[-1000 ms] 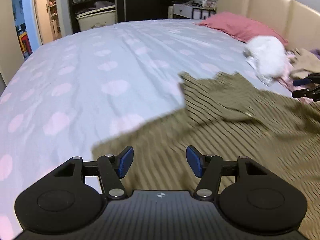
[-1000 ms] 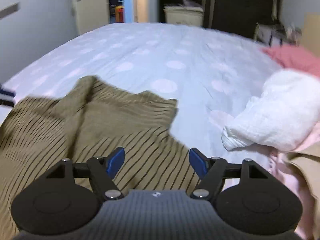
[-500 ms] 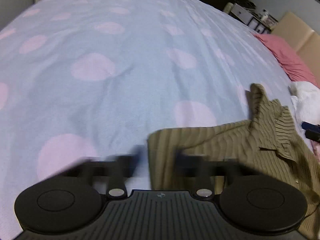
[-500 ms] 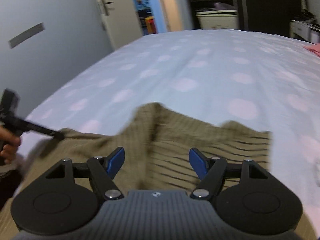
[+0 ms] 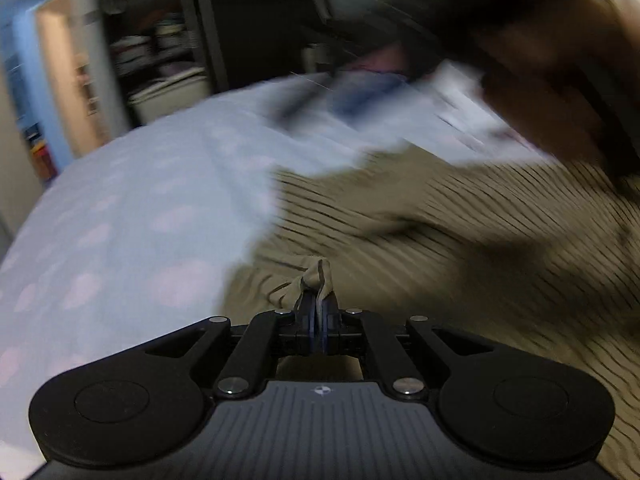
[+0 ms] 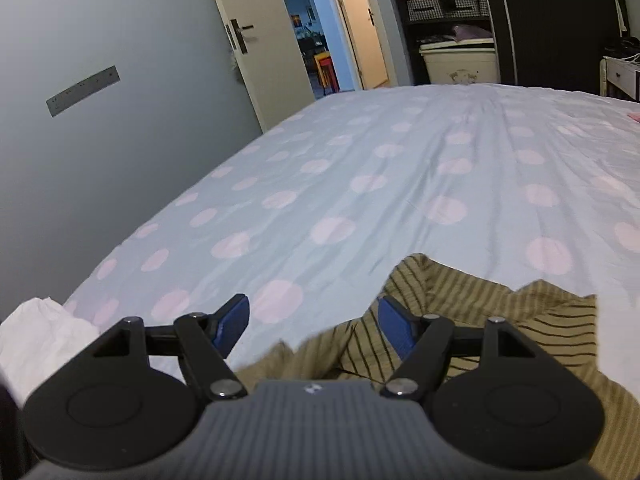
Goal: Fold clothes
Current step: 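Grasp the shirt edge with the left gripper while the right gripper grasps the placket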
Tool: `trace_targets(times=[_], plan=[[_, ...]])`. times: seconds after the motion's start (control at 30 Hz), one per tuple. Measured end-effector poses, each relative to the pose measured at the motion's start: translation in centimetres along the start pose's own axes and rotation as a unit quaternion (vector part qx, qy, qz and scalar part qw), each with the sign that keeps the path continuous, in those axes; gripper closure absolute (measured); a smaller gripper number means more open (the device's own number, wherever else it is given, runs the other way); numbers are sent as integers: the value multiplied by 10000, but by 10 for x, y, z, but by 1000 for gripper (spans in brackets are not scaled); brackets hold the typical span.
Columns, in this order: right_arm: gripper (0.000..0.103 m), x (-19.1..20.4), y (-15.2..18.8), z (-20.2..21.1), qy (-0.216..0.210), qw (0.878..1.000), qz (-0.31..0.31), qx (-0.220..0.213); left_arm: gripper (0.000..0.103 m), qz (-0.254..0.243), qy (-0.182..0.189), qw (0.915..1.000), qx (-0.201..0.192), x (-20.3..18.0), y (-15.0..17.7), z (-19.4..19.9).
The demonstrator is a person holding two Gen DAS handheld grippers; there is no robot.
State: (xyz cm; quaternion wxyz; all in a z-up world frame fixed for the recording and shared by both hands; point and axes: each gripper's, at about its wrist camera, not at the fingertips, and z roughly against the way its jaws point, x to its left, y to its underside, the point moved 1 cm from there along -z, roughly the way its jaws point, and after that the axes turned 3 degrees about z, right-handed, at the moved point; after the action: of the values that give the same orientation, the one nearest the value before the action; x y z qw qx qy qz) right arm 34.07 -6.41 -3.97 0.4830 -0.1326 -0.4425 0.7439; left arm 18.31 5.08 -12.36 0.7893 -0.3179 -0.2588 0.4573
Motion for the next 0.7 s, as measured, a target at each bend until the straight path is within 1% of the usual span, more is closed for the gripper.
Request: trace_targets(times=[0.03, 0.1, 0.13, 0.2, 0.23, 0.27, 0.33, 0.4, 0.5, 0.53, 0.57, 0.6, 0.63, 0.67, 0.7], plan=[[29, 0, 1, 1, 4, 9999, 49, 143, 99, -107, 115, 9998, 95, -19, 6, -1], [29, 2, 6, -1, -26, 9985, 234, 501, 86, -216, 437, 9986, 206, -44, 17, 3], [29, 6, 8, -4, -72, 9968, 377, 697, 83, -266, 528, 9980, 202, -51, 22, 8], [31, 15, 14, -9, -191, 9920, 671, 1051, 83, -366, 669, 9970, 163, -64, 29, 20], [38, 21, 18, -13, -297, 9892, 832, 1167, 80, -384, 688, 9968, 110, -65, 31, 27], [41, 28, 20, -16, -382, 9866, 992, 1234, 76, -378, 672, 9970, 65, -63, 31, 34], [43, 41, 24, -28, -420, 9821, 1317, 1282, 60, -236, 521, 9983, 60, -51, 35, 44], [43, 48, 27, -48, -400, 9782, 1443, 1437, 60, 27, 347, 9993, 127, -35, 43, 52], [42, 45, 32, -83, -343, 9739, 1392, 1760, 60, 566, 233, 9978, 241, -6, 55, 68], [54, 43, 34, -94, -352, 9716, 1387, 1885, 60, 676, 172, 9972, 256, 2, 58, 73], [81, 43, 36, -100, -393, 9699, 1405, 1949, 60, 787, 112, 9965, 270, 9, 61, 79], [101, 45, 38, -99, -471, 9690, 1449, 1945, 60, 878, 61, 9958, 261, 15, 62, 82], [100, 47, 39, -98, -549, 9680, 1493, 1941, 60, 1004, 11, 9947, 237, 23, 63, 88], [100, 51, 38, -92, -664, 9681, 1554, 1850, 60, 1142, -29, 9932, 204, 31, 65, 94], [100, 56, 34, -80, -822, 9690, 1633, 1659, 60, 1291, -70, 9915, 164, 39, 66, 99]])
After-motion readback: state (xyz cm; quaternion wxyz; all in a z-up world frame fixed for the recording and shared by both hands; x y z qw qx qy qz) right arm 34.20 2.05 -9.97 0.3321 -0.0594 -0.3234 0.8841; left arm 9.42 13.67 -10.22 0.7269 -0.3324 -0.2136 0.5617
